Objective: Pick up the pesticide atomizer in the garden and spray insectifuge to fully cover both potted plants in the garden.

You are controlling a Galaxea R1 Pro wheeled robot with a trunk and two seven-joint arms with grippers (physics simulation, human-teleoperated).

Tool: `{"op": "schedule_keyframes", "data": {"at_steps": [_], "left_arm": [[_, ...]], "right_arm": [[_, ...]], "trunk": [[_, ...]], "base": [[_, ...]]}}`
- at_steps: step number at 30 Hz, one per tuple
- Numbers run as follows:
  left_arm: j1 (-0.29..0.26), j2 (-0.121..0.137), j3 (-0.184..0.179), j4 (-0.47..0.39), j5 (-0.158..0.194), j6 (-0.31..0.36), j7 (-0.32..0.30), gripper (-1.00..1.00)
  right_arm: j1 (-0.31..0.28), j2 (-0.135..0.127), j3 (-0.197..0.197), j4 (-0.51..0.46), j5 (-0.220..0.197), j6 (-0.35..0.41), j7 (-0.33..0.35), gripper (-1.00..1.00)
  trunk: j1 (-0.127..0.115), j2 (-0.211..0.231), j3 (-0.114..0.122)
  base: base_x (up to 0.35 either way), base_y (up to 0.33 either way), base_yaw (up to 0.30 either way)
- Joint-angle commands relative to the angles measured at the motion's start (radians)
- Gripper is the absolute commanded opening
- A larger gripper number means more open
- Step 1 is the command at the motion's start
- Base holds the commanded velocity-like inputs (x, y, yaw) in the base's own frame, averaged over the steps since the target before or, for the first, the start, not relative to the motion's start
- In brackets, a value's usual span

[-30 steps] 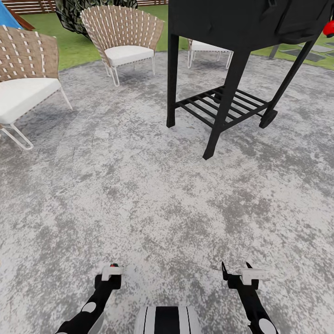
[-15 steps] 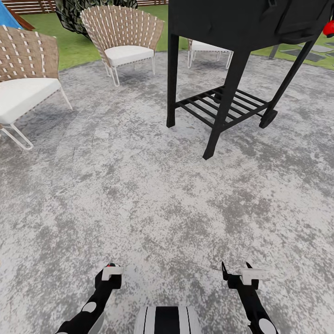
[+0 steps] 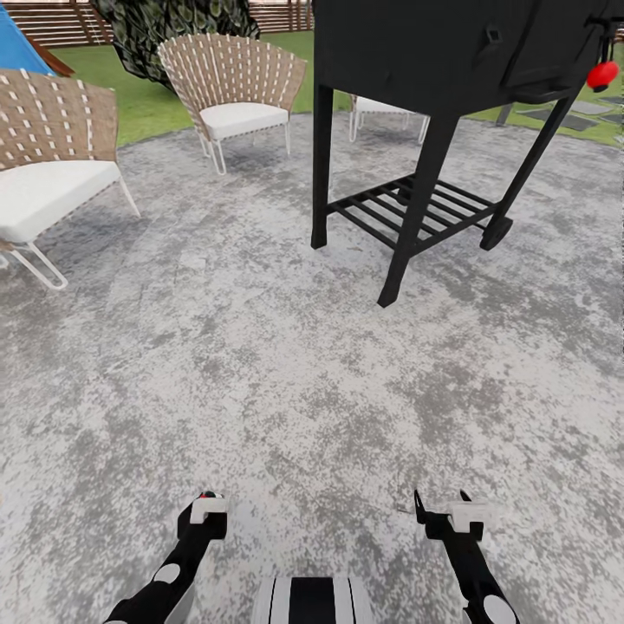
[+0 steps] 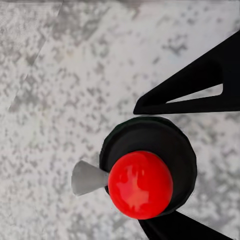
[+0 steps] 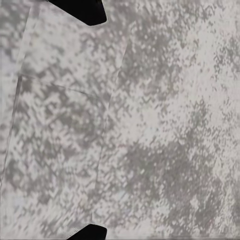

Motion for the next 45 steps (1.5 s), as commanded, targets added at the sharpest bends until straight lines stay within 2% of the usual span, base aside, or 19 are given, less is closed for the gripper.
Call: {"op": "schedule_keyframes", "data": {"at_steps": [1,18,23,24,28,31,33,38,42,44,45], "left_arm": [[0.000,0.000,-0.003,0.001,0.000,-0.003,0.003,-1.00],[-0.001,0.002,-0.004,0.003,-0.001,0.014,0.002,-1.00],[0.001,0.018,-0.003,0.011,-0.007,0.017,0.002,-1.00],[0.008,0.025,-0.003,0.014,-0.007,0.018,0.002,-1.00],[0.038,0.032,-0.008,0.016,-0.008,0.018,0.000,-1.00],[0.076,0.026,-0.010,0.017,-0.010,0.019,0.001,-1.00],[0.093,0.024,-0.009,0.017,-0.007,0.020,0.002,-1.00],[0.129,0.018,-0.007,0.017,0.003,0.015,0.005,-1.00],[0.156,0.013,-0.005,0.017,0.020,0.004,0.004,-1.00],[0.163,-0.009,-0.005,0.013,0.027,0.002,0.005,-1.00],[0.167,-0.033,-0.005,0.010,0.021,0.004,0.007,-1.00]], "right_arm": [[0.000,0.000,0.001,0.001,0.000,-0.003,-0.004,1.00],[0.001,0.005,0.005,0.009,0.003,-0.003,-0.005,1.00],[0.010,-0.016,0.000,0.012,0.037,-0.005,-0.006,1.00],[0.028,-0.030,-0.001,0.025,0.041,-0.006,-0.007,1.00],[0.075,-0.045,-0.017,0.058,0.042,-0.013,-0.008,1.00],[0.092,-0.045,-0.089,0.134,0.039,-0.016,-0.005,1.00],[0.094,-0.041,-0.108,0.162,0.037,-0.017,-0.003,1.00],[0.096,-0.028,-0.118,0.182,0.038,-0.018,-0.001,1.00],[0.096,-0.024,-0.120,0.186,0.040,-0.018,-0.001,1.00],[0.096,-0.023,-0.120,0.187,0.041,-0.017,-0.002,1.00],[0.096,-0.022,-0.120,0.190,0.042,-0.018,-0.001,1.00]], "trunk": [[-0.001,0.000,0.003],[-0.008,0.004,0.069],[-0.010,0.005,0.089],[-0.011,0.005,0.092],[-0.013,0.006,0.108],[-0.014,0.007,0.119],[-0.015,0.008,0.127],[-0.017,0.009,0.147],[-0.033,0.037,0.159],[-0.040,0.051,0.165],[-0.044,0.058,0.168]], "base": [[0.000,0.000,0.000],[0.000,0.000,0.000],[0.000,0.000,0.000],[0.000,0.000,0.000],[0.000,0.000,0.000],[0.000,0.000,0.000],[0.000,0.000,0.000],[0.000,0.000,0.000],[0.000,0.000,-0.056],[0.000,0.000,-0.223],[0.000,0.000,-0.282]]}}
